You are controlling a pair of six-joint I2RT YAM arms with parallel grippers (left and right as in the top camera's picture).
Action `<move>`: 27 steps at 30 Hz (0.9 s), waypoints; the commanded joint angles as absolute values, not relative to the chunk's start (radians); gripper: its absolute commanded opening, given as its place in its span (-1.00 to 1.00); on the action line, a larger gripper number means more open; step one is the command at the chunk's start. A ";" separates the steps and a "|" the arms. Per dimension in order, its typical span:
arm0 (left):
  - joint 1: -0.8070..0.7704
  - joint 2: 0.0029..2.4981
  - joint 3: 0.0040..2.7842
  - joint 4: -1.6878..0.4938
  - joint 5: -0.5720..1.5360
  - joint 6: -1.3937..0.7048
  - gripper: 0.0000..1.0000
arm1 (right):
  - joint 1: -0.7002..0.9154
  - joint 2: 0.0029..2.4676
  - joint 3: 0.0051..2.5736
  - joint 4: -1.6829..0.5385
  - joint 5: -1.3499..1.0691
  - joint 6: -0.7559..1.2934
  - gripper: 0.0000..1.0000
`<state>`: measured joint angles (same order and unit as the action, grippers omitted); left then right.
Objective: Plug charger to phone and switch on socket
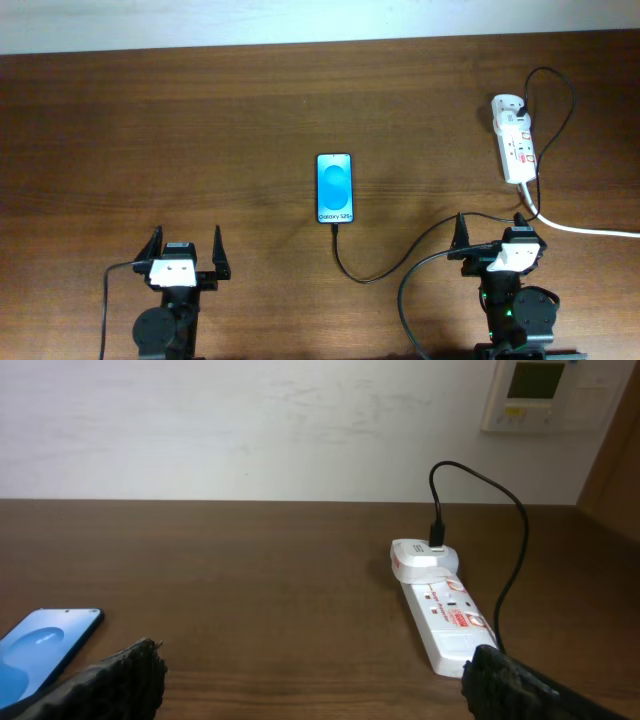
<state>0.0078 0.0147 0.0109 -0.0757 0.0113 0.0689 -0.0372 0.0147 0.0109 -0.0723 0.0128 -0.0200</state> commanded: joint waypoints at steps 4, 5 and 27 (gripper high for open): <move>0.010 0.006 0.009 -0.084 0.004 0.088 0.98 | -0.034 0.005 0.006 -0.079 0.008 -0.049 0.97; 0.010 0.006 0.009 -0.084 0.004 0.088 0.98 | -0.034 0.005 0.006 -0.080 0.007 -0.049 0.97; 0.010 0.006 0.009 -0.084 0.004 0.088 0.99 | -0.034 0.004 0.006 -0.079 0.037 0.015 0.97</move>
<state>0.0078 0.0147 0.0109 -0.0757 0.0113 0.0685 -0.0372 0.0147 0.0109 -0.0723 0.0177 -0.0040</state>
